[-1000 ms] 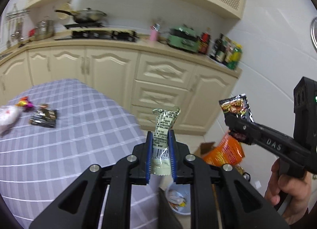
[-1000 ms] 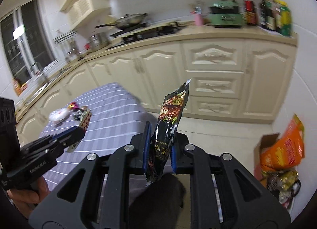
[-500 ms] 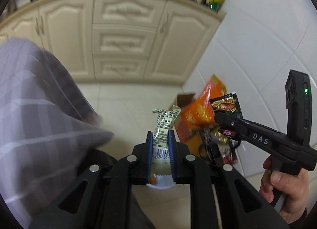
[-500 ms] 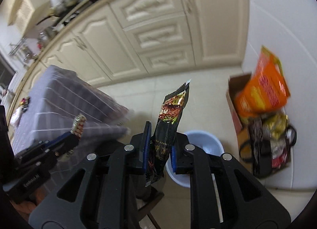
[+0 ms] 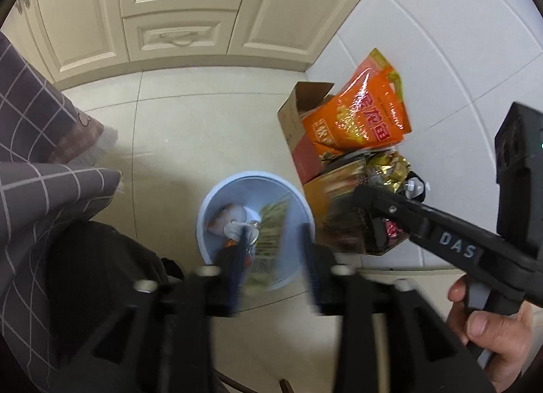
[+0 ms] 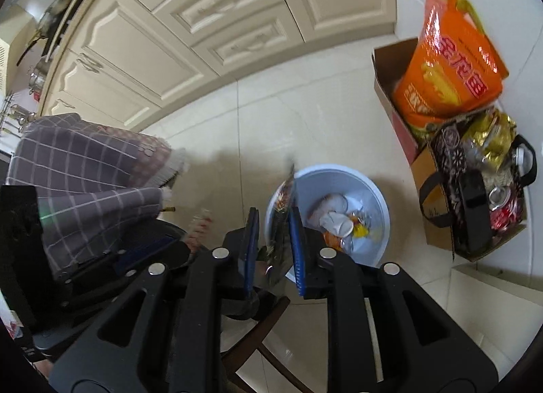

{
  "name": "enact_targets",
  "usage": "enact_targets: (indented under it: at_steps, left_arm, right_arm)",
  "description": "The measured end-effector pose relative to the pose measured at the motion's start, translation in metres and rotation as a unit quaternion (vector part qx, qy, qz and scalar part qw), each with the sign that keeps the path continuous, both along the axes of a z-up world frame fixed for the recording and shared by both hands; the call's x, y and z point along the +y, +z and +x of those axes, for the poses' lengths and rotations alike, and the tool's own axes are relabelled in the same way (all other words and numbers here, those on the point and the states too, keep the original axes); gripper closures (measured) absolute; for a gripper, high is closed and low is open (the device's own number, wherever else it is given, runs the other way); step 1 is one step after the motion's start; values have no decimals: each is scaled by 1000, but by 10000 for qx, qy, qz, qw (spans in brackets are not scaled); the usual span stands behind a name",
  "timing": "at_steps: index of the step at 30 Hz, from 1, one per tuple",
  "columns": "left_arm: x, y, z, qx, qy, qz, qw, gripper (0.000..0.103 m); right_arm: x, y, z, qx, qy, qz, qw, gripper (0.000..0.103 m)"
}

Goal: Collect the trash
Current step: 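Carry both wrappers over the blue bin and open both tools to drop them, then swing both tools back toward the remaining trash on the table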

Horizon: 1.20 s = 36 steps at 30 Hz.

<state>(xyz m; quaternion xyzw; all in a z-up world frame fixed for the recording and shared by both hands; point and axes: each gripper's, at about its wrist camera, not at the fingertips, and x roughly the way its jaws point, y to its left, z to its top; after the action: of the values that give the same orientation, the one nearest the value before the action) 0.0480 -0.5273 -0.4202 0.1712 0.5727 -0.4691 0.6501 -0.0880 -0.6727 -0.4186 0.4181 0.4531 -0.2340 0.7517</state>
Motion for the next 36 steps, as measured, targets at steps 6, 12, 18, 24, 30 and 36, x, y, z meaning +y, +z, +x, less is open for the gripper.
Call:
enact_targets:
  at_steps: [6, 12, 18, 24, 30, 36]
  left_arm:
    - [21, 26, 7, -662, 302, -103, 9973, 12]
    - [41, 60, 9, -938, 436, -382, 9939, 12]
    - [56, 104, 3, -1190, 471, -800, 9886, 12]
    - [72, 142, 1, -1401, 522, -1152, 9820, 12]
    - [93, 177, 2, -1562, 661, -1518, 9738, 10]
    - [118, 206, 5, -1854, 816, -1781, 9629, 10]
  right_arm:
    - [0, -1, -9, 25, -328, -97, 9994, 7]
    - [3, 13, -5, 66, -370, -290, 9989, 6]
    - [11, 36, 2, -128, -359, -423, 9984, 6]
    - [21, 62, 10, -356, -322, -585, 9971, 6]
    - [34, 101, 22, -702, -191, -839, 9938, 6]
    - [50, 141, 36, -1036, 3, -1105, 9885, 6]
